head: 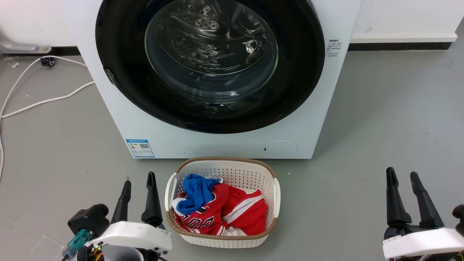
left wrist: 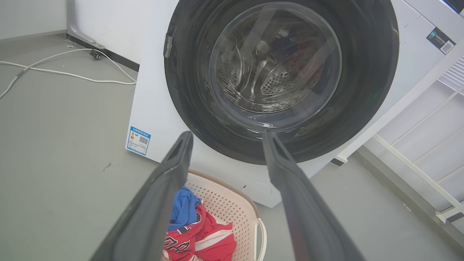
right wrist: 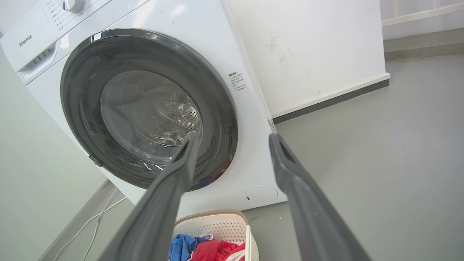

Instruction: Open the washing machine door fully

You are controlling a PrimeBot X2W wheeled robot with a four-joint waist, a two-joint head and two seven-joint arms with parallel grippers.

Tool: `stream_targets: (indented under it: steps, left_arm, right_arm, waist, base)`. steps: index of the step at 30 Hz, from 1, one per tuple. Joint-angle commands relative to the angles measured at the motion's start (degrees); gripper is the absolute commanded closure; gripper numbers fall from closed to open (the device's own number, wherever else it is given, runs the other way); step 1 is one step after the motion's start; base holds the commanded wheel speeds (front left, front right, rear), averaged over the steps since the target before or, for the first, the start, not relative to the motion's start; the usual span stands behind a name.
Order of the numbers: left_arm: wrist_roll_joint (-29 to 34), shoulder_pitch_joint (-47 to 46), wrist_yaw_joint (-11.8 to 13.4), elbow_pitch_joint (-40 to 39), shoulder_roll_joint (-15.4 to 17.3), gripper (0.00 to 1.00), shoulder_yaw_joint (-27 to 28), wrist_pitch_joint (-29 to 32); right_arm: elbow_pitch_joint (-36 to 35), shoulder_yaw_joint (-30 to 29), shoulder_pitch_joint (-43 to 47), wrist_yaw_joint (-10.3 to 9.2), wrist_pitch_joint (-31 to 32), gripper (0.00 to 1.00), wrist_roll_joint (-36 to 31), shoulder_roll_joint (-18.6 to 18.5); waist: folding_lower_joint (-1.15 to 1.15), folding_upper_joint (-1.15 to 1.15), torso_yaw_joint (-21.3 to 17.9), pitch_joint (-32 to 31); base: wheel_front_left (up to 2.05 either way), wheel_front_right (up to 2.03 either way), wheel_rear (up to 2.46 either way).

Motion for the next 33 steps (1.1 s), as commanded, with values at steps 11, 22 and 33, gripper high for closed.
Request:
stream_targets:
  steps: [11, 22, 33]
  left_arm:
    - [7.18, 0.77, 0.26, -1.4, 0.17, 0.0, -1.29, -2.03]
    - [12.6, 1.29, 0.39, -1.61, 0.03, 0.0, -2.12, -3.56]
    - [17.1, 2.04, 0.52, -1.77, -0.05, 0.0, -2.21, -4.66]
  right_arm:
    - [-2.54, -0.01, 1.22, 0.13, -1.97, 0.0, -6.62, 0.04]
    - [-4.17, -0.15, 2.29, 0.13, -3.38, 0.0, -11.39, 0.08]
    - [-5.5, 0.28, 3.33, 0.14, -4.64, 0.0, -15.04, 0.13]
  waist:
    - [0.0, 0.0, -0.01, -0.04]
    - [0.0, 0.0, 0.05, -0.18]
    - [0.0, 0.0, 0.04, -0.14]
  base:
    - [0.0, 0.0, 0.0]
    - [0.0, 0.0, 0.0]
    - [0.0, 0.0, 0.0]
